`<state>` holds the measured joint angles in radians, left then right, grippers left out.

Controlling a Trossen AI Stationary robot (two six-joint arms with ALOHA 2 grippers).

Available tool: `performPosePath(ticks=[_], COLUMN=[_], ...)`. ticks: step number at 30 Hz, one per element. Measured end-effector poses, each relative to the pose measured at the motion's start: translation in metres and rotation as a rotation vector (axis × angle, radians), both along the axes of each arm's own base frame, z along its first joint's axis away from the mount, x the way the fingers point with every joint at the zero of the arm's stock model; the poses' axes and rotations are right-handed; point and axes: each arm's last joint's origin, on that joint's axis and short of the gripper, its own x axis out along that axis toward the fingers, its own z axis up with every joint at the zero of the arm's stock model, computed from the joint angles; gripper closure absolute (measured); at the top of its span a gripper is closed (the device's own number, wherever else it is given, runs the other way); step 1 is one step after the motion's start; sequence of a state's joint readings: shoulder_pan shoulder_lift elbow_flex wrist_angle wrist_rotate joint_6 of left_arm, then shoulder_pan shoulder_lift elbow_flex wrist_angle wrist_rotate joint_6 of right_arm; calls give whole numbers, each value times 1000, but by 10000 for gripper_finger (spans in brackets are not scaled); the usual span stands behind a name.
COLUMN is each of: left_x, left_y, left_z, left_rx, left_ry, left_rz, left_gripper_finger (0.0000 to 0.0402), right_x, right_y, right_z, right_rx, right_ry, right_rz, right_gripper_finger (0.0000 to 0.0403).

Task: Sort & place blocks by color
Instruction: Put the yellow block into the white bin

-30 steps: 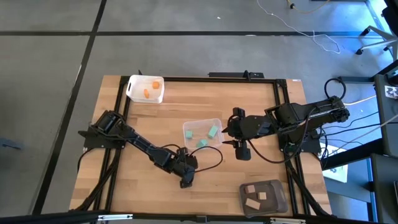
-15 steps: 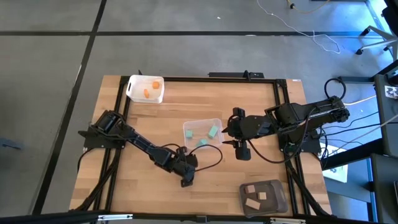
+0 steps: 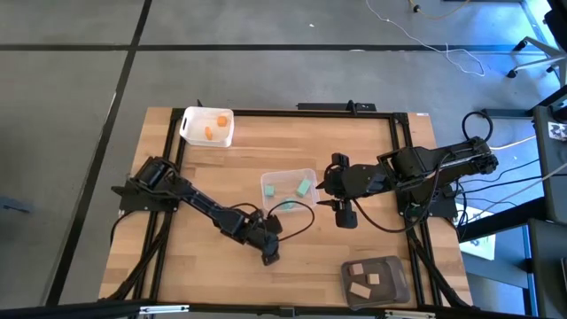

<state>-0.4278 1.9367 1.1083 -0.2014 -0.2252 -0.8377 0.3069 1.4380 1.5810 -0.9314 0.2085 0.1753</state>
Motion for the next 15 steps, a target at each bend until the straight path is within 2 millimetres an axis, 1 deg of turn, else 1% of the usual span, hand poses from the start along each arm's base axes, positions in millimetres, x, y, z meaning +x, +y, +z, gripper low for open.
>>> performPosePath(ticks=[2,7,15], left_x=[0,-3,-9], left_y=[0,-1,3], left_z=[2,16,43], left_rx=[-24,-74,-113], left_ry=[-4,-28,-79], left_rz=[22,37,98], left_gripper_finger=[280,280,280], right_x=[0,0,0], right_y=[0,0,0], right_z=[0,0,0], right_rx=[0,0,1], right_ry=[0,0,-3], right_rz=[0,0,0], right_gripper_finger=[210,210,210])
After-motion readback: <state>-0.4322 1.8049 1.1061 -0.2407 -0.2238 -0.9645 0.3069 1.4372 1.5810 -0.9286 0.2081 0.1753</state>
